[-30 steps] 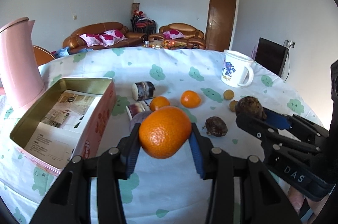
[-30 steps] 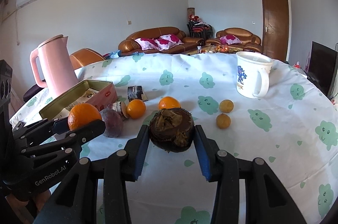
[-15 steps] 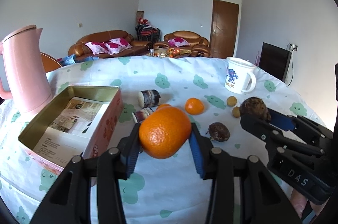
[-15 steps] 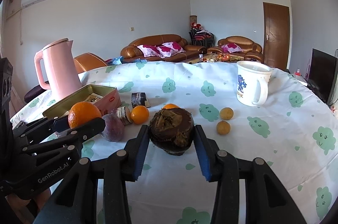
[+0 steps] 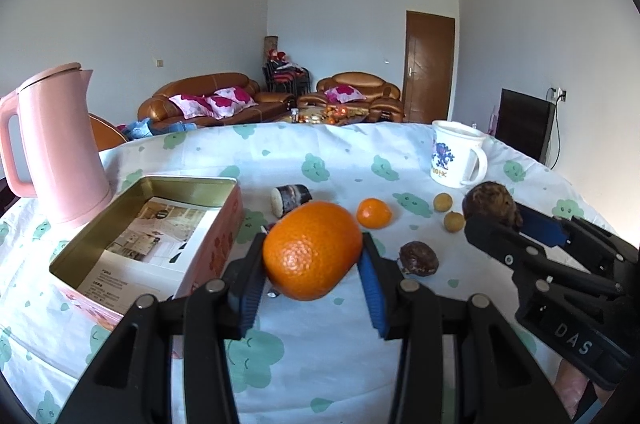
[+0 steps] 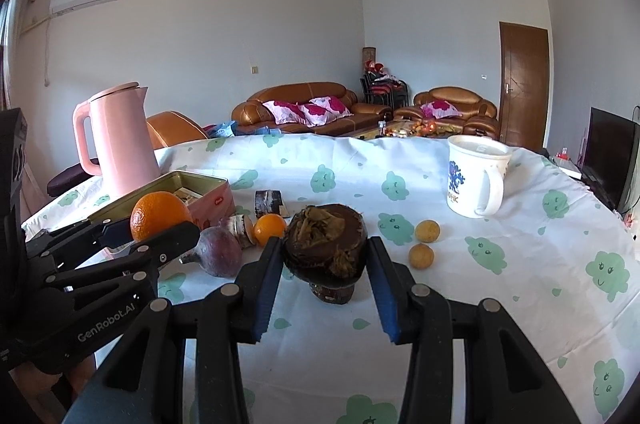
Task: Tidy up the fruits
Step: 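Lift and carry the orange and brown fruit toward the tin box with both tools, then move both held fruits over the paper-lined tin box, then open the left tool to drop the orange while the right tool drops the brown fruit into the box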
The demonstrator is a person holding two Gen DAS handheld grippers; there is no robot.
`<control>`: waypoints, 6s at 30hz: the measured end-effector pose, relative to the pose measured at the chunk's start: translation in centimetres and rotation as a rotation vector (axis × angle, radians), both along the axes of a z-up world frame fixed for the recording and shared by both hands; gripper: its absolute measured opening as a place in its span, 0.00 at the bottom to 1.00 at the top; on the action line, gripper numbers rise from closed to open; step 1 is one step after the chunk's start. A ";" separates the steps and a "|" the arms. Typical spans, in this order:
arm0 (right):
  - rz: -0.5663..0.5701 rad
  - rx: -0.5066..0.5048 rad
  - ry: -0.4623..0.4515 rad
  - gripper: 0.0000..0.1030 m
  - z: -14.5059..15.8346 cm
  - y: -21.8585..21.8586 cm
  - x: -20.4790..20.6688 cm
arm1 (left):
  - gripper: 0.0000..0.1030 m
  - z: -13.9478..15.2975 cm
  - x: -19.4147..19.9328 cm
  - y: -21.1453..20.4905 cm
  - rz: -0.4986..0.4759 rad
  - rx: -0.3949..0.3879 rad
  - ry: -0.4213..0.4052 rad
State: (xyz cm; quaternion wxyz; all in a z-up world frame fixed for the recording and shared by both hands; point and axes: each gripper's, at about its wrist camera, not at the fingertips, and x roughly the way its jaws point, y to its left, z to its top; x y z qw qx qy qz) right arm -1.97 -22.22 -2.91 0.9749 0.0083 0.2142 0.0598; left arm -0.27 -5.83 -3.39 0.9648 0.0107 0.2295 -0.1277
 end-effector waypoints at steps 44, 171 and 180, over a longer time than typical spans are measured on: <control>0.184 -0.067 0.034 0.43 2.8 7.5 5.8 | 0.44 1.5 3.5 8.8 0.208 0.073 0.022; 0.430 -0.133 0.285 0.44 -2.3 19.8 15.9 | 0.45 -2.2 12.1 15.8 0.241 0.168 0.212; 0.438 -0.135 0.278 0.50 -2.2 19.8 15.5 | 0.53 -1.9 11.8 16.5 0.261 0.171 0.197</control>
